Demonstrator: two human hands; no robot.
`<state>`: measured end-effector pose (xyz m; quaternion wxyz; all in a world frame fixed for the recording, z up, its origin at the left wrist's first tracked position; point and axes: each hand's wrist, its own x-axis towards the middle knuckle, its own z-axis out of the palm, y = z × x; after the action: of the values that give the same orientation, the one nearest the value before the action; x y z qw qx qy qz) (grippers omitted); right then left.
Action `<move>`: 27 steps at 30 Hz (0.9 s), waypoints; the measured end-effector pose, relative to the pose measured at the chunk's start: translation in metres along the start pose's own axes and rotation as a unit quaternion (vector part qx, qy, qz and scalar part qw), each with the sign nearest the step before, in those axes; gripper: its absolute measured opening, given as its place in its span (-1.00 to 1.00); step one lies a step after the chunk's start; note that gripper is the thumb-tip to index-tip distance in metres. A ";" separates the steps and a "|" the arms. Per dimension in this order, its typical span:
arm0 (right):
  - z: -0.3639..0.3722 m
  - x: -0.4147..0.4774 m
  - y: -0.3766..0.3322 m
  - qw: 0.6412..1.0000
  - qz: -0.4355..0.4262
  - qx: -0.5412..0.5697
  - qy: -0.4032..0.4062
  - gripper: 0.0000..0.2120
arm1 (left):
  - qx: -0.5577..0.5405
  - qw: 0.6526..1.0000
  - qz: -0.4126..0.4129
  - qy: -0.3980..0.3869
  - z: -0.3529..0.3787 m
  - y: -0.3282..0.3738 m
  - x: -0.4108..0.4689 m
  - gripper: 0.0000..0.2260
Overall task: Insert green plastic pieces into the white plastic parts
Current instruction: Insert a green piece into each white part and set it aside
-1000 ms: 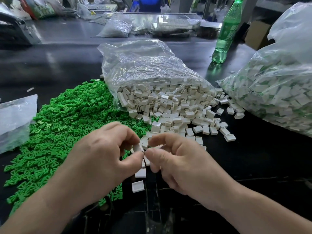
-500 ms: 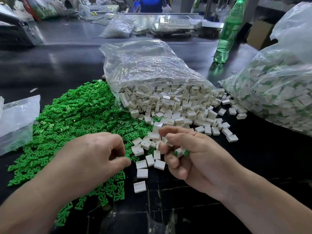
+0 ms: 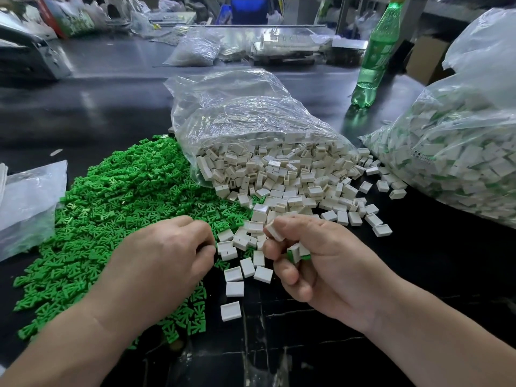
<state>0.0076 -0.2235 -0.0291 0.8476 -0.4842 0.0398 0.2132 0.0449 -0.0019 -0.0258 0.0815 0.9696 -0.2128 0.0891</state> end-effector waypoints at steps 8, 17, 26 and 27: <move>0.003 0.000 0.005 0.994 -0.068 -0.071 0.054 -0.91 | -0.435 0.895 -0.073 0.062 -0.007 0.011 0.000 -0.89; 0.006 -0.008 0.003 0.972 -0.108 -0.208 0.009 -0.87 | -0.683 0.727 -0.068 -0.025 0.002 0.035 -0.005 -0.79; 0.010 -0.010 0.002 0.962 -0.124 -0.242 0.029 -0.83 | -0.695 0.714 -0.086 -0.016 -0.001 0.043 -0.007 -0.88; 0.010 -0.011 0.001 0.961 -0.124 -0.243 0.033 -0.83 | -0.690 0.719 -0.088 -0.009 -0.001 0.043 -0.008 -0.87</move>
<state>-0.0039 -0.2182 -0.0219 0.7223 -0.6837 -0.0460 0.0937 0.0194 -0.0373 -0.0216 0.7333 0.6601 -0.1297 -0.0984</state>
